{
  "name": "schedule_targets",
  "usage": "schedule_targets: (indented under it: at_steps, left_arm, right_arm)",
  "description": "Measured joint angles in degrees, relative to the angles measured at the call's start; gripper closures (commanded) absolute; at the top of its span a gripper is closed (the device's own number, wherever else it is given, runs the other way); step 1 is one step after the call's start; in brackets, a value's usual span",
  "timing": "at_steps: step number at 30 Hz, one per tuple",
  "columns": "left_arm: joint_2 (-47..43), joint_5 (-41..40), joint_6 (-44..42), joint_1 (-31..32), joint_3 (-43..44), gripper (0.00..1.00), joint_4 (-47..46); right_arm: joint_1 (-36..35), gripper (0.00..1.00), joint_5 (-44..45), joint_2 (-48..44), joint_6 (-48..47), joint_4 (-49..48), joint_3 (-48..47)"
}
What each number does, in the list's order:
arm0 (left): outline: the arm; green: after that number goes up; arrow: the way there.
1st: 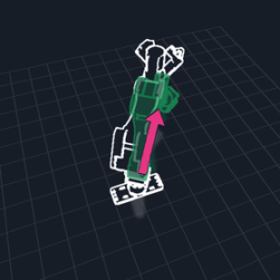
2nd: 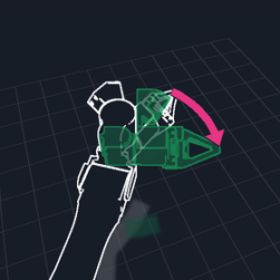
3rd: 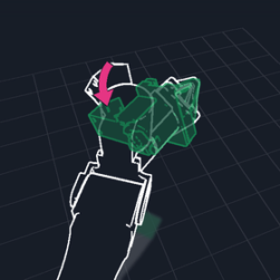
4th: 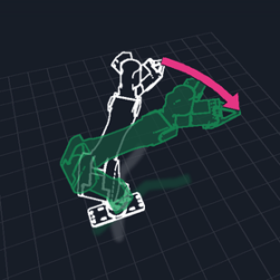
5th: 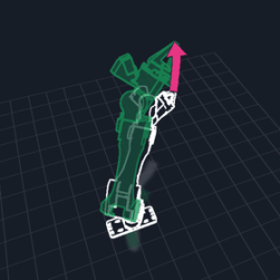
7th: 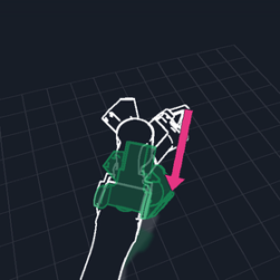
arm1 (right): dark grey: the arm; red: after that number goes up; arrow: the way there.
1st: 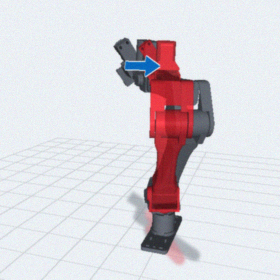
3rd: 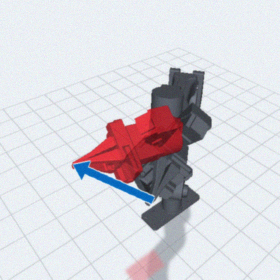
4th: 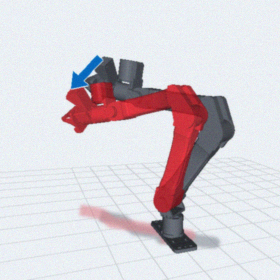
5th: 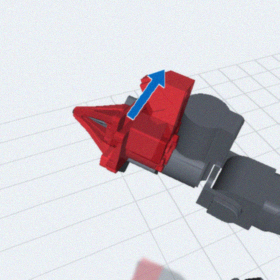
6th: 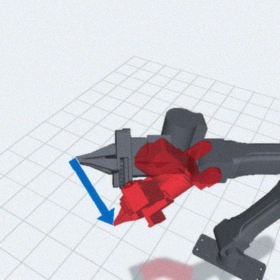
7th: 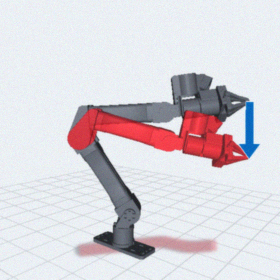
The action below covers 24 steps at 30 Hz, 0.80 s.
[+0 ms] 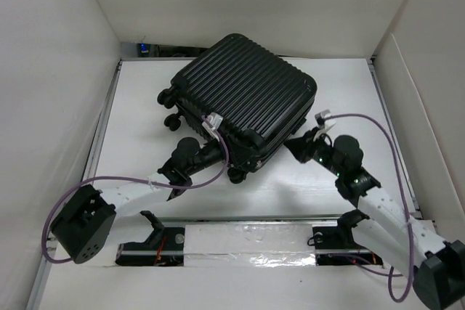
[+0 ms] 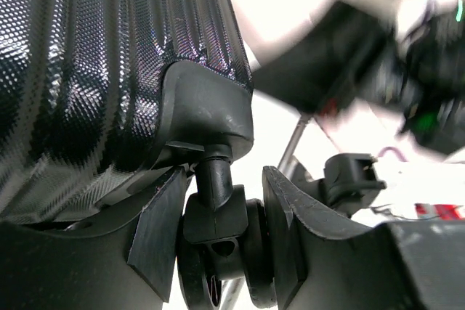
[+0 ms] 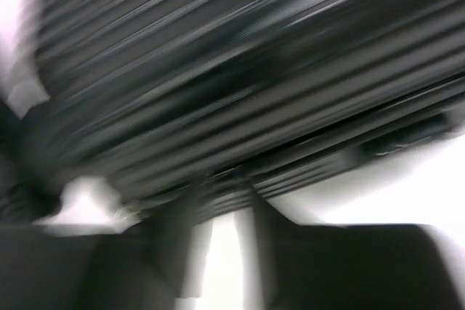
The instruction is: Pack the luggage
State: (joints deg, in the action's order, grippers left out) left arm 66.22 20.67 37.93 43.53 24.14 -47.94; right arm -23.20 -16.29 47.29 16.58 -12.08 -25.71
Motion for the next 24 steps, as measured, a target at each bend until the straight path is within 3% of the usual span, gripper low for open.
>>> schedule_targets:
  at_steps: [2,4,5,8,11,18,24]
  left_arm:
    - [2.45,0.35,2.1,0.42,0.92,1.0,-1.88]
    - [5.33,0.7,4.02,1.16,2.56,1.0,-3.19]
    - [6.64,0.96,4.94,1.46,3.34,1.0,-3.67]
    - [9.99,1.81,7.54,2.21,5.35,1.0,-5.18]
    - [11.21,1.75,8.96,2.6,5.95,1.0,-6.05]
    - [11.19,1.49,9.73,2.6,5.95,1.0,-5.97]
    - [11.19,1.38,9.77,2.62,5.97,1.0,-5.92]
  right_arm:
    - [-4.66,0.97,-0.37,-5.2,1.81,-0.59,4.79]
    - [-10.01,0.91,-0.13,-8.26,3.41,-1.86,9.4]
    - [-12.2,0.75,0.35,-8.92,4.09,-2.14,11.04]
    - [-18.01,0.5,2.91,-8.44,5.01,-2.75,13.97]
    - [-20.94,0.46,7.3,-6.64,4.79,-4.46,14.32]
    - [-20.59,0.45,15.45,1.57,2.62,-12.5,14.08]
    - [-20.87,0.52,15.23,10.97,1.25,-15.74,11.26]
